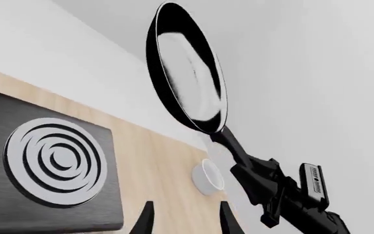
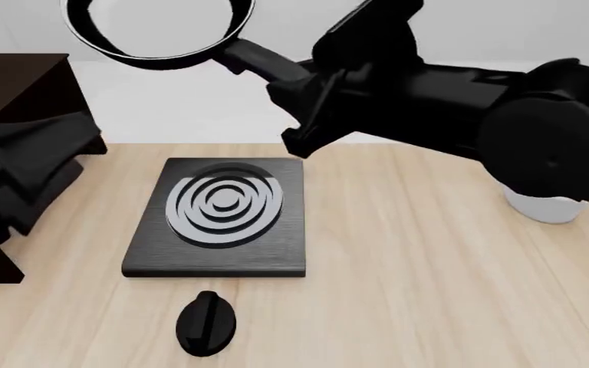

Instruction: Put the frying pan on the cabinet shelf.

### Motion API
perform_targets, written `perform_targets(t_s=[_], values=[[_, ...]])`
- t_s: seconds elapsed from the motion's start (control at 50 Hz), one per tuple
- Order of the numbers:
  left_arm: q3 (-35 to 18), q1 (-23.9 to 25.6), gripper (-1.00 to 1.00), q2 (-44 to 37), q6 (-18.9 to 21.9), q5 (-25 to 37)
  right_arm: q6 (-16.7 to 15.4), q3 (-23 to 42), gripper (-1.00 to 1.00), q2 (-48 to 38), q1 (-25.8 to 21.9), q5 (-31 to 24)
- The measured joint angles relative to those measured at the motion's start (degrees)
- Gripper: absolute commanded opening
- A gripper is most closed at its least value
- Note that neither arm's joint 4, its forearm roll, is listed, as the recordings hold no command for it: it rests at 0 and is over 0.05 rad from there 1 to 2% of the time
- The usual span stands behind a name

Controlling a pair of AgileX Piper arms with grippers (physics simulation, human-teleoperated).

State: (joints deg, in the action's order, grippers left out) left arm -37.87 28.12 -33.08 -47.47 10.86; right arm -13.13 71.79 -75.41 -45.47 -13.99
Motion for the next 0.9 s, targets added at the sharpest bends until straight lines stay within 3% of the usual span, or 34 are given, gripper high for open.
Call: perform_targets(t_s=[0.4,0.9], values=[[1.28,0.08,1.00,1.46,-4.25,-1.01,3.16,2.16,-1.00,-2.74,-7.95,4.03],[1.19,1.86,1.00,-1.14,-6.97,-5.91,4.94,1.04,-1.00,-3.46,-10.45,6.34]])
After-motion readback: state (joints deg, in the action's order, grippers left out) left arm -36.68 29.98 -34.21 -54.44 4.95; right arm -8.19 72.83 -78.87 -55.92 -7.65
